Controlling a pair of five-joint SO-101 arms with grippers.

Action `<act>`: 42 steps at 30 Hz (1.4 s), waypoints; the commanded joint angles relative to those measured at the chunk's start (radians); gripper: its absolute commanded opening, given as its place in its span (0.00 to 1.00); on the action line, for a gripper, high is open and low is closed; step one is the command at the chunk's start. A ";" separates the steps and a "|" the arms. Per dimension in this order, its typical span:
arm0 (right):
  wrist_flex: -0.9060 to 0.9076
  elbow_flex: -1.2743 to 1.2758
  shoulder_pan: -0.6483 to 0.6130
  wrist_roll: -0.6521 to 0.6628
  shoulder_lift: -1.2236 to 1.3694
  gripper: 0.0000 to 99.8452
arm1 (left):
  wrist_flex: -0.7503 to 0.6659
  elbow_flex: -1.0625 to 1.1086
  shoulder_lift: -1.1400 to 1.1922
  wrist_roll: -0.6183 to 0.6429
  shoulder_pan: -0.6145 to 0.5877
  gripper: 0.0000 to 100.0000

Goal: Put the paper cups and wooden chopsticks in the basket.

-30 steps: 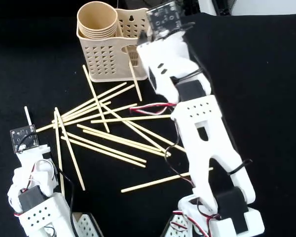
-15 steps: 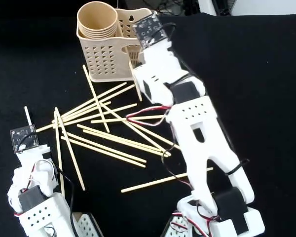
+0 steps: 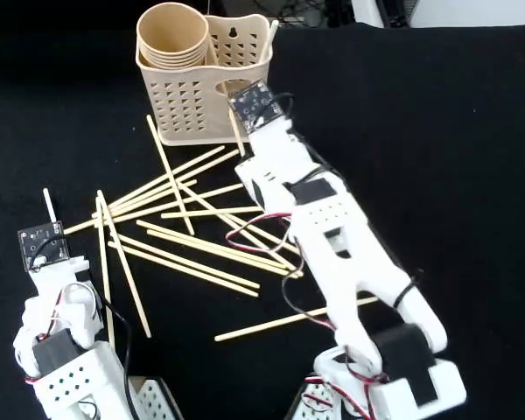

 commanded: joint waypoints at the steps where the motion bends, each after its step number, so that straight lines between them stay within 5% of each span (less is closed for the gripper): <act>1: -0.021 -0.077 0.055 0.012 0.025 0.17 | 0.002 -0.018 -0.006 -0.011 0.001 0.12; 5: 0.097 -0.153 0.129 -0.020 -0.004 0.17 | 0.003 -0.117 -0.002 -0.092 0.019 0.17; 15: 0.181 -0.125 0.135 -0.023 -0.133 0.17 | 0.014 -0.550 0.206 -0.069 0.027 0.18; 32: 0.305 -0.521 0.364 -0.301 -0.067 0.16 | 0.012 -1.676 1.421 0.215 0.223 0.18; 36: 0.255 -0.616 0.414 -0.298 0.065 0.01 | 0.012 -1.923 1.702 0.318 0.260 0.18; 42: 0.241 -0.806 0.414 -0.299 0.277 0.04 | 0.011 -2.339 2.087 0.397 0.334 0.04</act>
